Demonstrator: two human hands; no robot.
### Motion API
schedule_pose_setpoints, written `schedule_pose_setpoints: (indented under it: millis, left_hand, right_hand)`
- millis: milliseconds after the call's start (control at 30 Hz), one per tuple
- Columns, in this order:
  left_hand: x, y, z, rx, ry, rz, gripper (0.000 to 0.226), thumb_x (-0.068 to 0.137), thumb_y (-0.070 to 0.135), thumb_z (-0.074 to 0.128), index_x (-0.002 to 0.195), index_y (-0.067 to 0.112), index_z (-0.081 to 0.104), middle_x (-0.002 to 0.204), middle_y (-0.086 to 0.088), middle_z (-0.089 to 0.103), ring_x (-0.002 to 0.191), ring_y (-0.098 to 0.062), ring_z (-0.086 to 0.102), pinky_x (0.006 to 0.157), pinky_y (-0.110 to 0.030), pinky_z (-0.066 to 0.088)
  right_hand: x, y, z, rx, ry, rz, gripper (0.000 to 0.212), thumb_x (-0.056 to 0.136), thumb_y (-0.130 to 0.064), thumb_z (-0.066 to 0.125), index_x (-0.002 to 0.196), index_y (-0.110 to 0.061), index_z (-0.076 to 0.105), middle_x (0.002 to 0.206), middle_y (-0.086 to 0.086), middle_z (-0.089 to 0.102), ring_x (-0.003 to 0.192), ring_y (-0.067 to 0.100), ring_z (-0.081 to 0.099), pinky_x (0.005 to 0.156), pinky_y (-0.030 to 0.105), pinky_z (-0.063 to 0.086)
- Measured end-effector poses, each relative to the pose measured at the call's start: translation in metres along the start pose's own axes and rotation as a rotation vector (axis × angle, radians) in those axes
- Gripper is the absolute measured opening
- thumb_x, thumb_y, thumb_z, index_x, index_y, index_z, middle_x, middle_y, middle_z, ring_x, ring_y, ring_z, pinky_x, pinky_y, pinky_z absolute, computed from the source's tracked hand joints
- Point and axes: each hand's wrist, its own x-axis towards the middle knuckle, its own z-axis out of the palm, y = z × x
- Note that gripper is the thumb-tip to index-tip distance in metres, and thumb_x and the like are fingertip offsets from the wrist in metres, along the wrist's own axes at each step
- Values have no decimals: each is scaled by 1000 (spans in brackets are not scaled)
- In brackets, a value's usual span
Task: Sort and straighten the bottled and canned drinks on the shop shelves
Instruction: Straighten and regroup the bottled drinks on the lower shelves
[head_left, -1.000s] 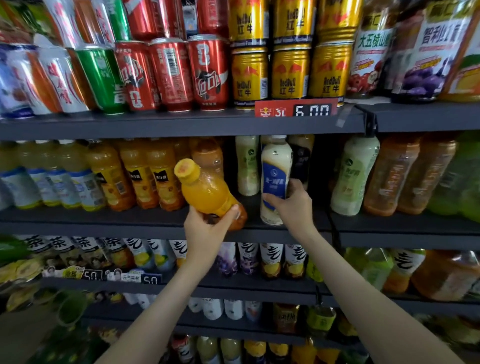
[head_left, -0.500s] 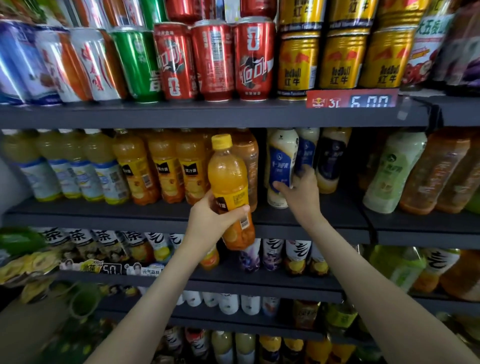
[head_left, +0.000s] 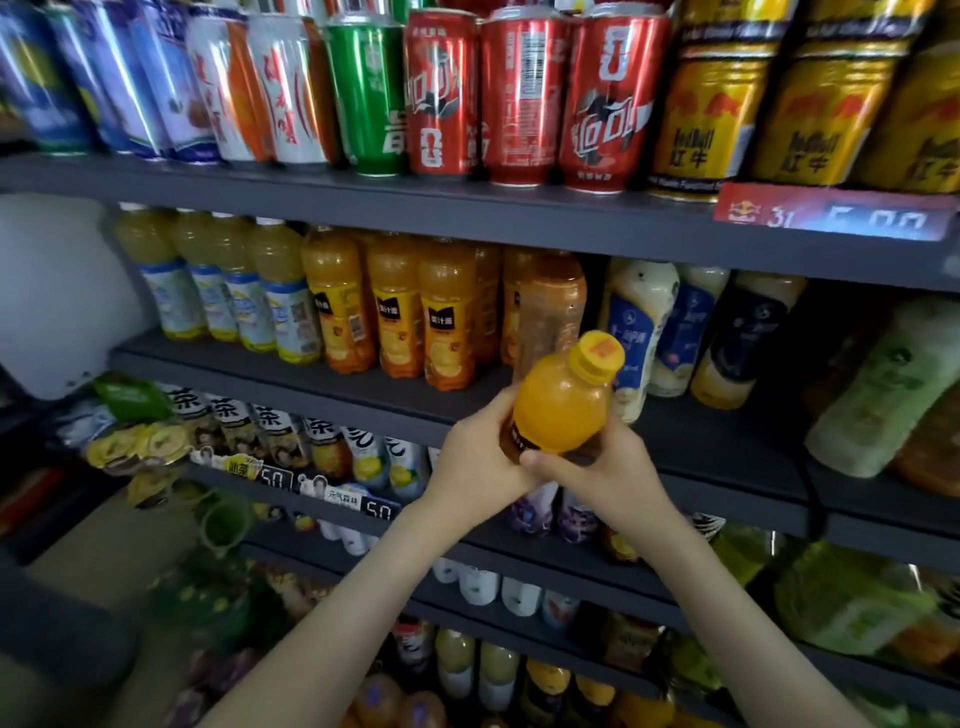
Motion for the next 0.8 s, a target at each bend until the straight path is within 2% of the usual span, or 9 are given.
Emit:
schedule_pose_setpoints:
  millis: [100,167,200,300,367,433,533,733,800]
  left_hand:
    - [-4,-14,-7,59,-8,12,64,72,35,73,129,45,45,115,13,64,104,-8,59,84,-22,50]
    - [-2,-23,-16,57,-27,11,66,74,35,74,128,50,40,122,11,62,110,-12,58,89,-36,51]
    - [0,-27,-21,56,-45,22,65,76,35,74,126,54,37,125,11,59,112,-12,57,90,-38,50]
    - [6,-41,-36,29,-98,71,68,80,31,74,125,55,29,129,14,52,117,-5,52,93,-30,48]
    - [11,-53,-48,42,-127,101,69,81,35,73,135,43,30,135,13,47,122,-4,47,98,-28,45]
    - [18,-67,-62,93,-123,138,71,82,40,71,141,31,32,138,10,46,125,-5,45,101,-29,43]
    - [30,-86,-84,141,-84,208,61,86,31,68,139,19,40,134,7,48,123,-5,45,102,-27,41]
    - [49,-109,-104,187,-11,223,56,90,26,63,139,15,39,135,-4,48,122,-15,47,97,-20,36]
    - [54,-111,-103,202,13,236,57,90,24,63,140,15,37,135,-4,45,123,-14,43,95,-17,33]
  right_hand:
    - [0,5,20,-39,93,-43,49,63,-30,85,102,-25,56,95,-14,63,89,-7,59,74,8,45]
    - [1,7,36,-36,178,-52,47,63,-27,86,100,-26,56,92,-16,62,87,-9,59,73,6,45]
    - [3,6,43,-27,207,-42,46,64,-26,85,99,-26,56,92,-16,63,86,-10,60,74,6,46]
    - [10,2,61,21,278,18,41,68,-27,84,97,-32,56,93,-18,64,85,-11,61,73,10,48]
    - [17,-4,70,63,347,71,39,69,-29,83,99,-31,58,94,-17,65,86,-7,62,73,14,50]
    - [28,-12,78,66,451,77,35,71,-28,82,96,-30,58,92,-16,66,82,-9,63,70,11,50]
    - [47,-21,87,-46,573,62,43,71,-33,81,106,-20,59,93,-12,65,86,-2,63,69,7,46]
    - [77,-22,115,-351,666,44,55,73,-45,77,111,-11,57,102,5,66,95,19,62,82,34,52]
    - [88,-19,123,-430,709,62,62,74,-47,75,116,-6,56,106,11,66,100,25,61,83,36,51]
